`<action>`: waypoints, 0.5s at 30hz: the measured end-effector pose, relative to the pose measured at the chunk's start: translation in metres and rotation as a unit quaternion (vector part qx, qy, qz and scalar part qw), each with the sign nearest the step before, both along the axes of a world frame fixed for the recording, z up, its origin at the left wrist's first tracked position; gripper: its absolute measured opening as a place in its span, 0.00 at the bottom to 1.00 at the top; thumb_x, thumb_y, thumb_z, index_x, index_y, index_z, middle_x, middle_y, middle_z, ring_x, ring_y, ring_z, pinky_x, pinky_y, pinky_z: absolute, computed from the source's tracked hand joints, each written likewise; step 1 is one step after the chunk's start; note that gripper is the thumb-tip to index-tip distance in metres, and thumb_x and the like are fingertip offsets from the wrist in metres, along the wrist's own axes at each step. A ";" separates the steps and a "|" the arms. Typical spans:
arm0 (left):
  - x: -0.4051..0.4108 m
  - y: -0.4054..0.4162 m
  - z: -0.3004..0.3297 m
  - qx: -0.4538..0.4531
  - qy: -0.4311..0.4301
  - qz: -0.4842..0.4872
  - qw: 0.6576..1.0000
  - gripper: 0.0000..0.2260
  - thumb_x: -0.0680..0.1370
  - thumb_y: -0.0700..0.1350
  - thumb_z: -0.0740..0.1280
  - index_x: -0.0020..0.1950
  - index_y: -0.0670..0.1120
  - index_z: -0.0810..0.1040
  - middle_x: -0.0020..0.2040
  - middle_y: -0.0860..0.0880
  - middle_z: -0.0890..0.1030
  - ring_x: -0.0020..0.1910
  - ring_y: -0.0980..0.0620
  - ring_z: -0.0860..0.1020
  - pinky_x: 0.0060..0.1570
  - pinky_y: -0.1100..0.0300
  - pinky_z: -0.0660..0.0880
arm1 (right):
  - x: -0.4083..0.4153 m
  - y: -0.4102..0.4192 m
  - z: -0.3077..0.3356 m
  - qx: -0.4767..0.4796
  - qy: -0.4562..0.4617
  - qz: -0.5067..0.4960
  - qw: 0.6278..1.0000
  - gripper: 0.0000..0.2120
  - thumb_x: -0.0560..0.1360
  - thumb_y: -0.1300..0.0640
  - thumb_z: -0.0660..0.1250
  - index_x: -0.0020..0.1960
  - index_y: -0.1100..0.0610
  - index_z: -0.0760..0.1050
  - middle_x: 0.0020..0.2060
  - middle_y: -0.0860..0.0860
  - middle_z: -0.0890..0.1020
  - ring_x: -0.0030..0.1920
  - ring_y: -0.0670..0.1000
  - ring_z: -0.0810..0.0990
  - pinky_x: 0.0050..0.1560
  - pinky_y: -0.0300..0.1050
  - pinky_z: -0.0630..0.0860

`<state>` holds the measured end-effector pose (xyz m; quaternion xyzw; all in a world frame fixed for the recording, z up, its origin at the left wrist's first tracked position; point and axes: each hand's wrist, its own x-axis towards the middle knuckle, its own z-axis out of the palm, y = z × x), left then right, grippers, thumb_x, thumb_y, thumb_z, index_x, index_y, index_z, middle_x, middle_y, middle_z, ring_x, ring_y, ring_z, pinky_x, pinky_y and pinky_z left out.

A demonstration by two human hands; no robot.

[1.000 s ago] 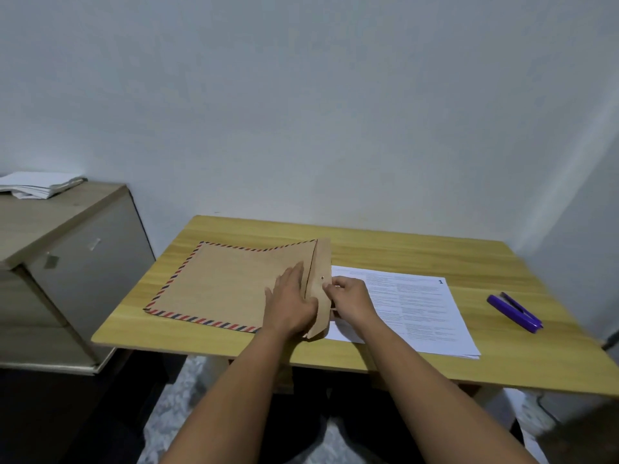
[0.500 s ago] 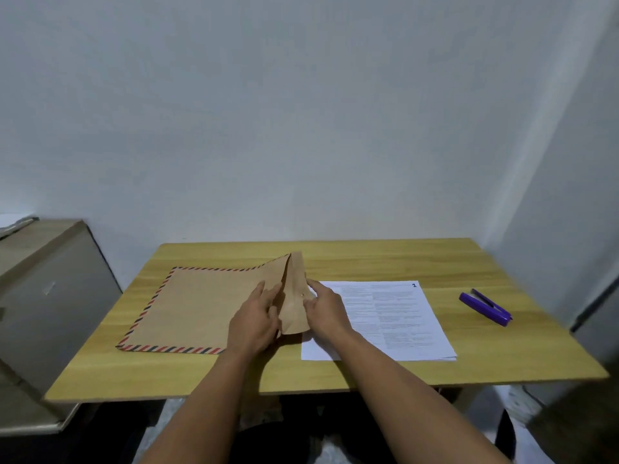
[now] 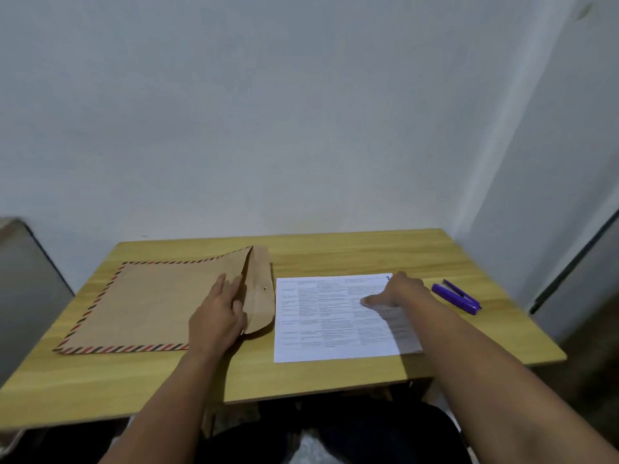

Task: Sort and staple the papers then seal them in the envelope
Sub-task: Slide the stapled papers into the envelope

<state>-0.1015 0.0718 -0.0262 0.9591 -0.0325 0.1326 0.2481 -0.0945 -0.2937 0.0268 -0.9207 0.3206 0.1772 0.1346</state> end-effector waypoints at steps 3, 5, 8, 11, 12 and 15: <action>0.001 0.002 -0.003 -0.007 -0.011 0.023 1.000 0.25 0.81 0.45 0.60 0.79 0.55 0.67 0.81 0.48 0.63 0.71 0.44 0.73 0.53 0.48 0.80 | 0.000 -0.007 -0.008 -0.024 0.031 -0.004 0.999 0.65 0.56 0.23 0.77 0.80 0.57 0.57 0.69 0.57 0.73 0.67 0.58 0.75 0.48 0.50 0.74; 0.001 0.001 -0.005 -0.009 -0.015 0.034 0.999 0.25 0.81 0.45 0.60 0.79 0.55 0.67 0.81 0.48 0.64 0.70 0.44 0.74 0.51 0.48 0.79 | 0.003 -0.006 -0.008 -0.006 0.033 -0.008 0.999 0.66 0.55 0.26 0.80 0.79 0.59 0.57 0.69 0.55 0.76 0.67 0.58 0.77 0.52 0.50 0.76; 0.001 0.000 -0.008 -0.009 -0.013 0.043 0.999 0.26 0.80 0.44 0.60 0.79 0.56 0.67 0.80 0.50 0.64 0.70 0.45 0.74 0.49 0.50 0.78 | 0.012 -0.008 -0.014 0.045 0.041 -0.023 0.998 0.76 0.52 0.26 0.81 0.81 0.64 0.47 0.75 0.55 0.72 0.71 0.59 0.75 0.59 0.50 0.75; 0.004 0.002 -0.007 -0.009 -0.009 0.038 0.999 0.25 0.81 0.45 0.59 0.79 0.56 0.67 0.81 0.49 0.64 0.70 0.45 0.74 0.49 0.50 0.79 | 0.013 -0.007 -0.014 0.049 0.063 -0.018 0.997 0.86 0.42 0.22 0.79 0.82 0.66 0.44 0.76 0.58 0.70 0.73 0.59 0.74 0.61 0.50 0.73; 0.006 0.003 -0.006 -0.010 -0.005 0.037 0.999 0.25 0.81 0.45 0.59 0.79 0.56 0.67 0.81 0.49 0.63 0.70 0.45 0.74 0.50 0.50 0.79 | 0.011 -0.006 -0.012 0.049 0.061 -0.019 0.997 0.81 0.48 0.23 0.80 0.82 0.66 0.47 0.76 0.58 0.70 0.73 0.59 0.74 0.62 0.50 0.73; 0.007 0.004 -0.005 -0.007 0.003 0.033 0.999 0.25 0.82 0.46 0.58 0.79 0.56 0.66 0.81 0.49 0.62 0.71 0.45 0.73 0.51 0.49 0.79 | 0.003 -0.005 -0.010 0.045 0.042 -0.004 0.998 0.56 0.61 0.28 0.79 0.77 0.60 0.66 0.71 0.56 0.76 0.69 0.59 0.78 0.66 0.51 0.76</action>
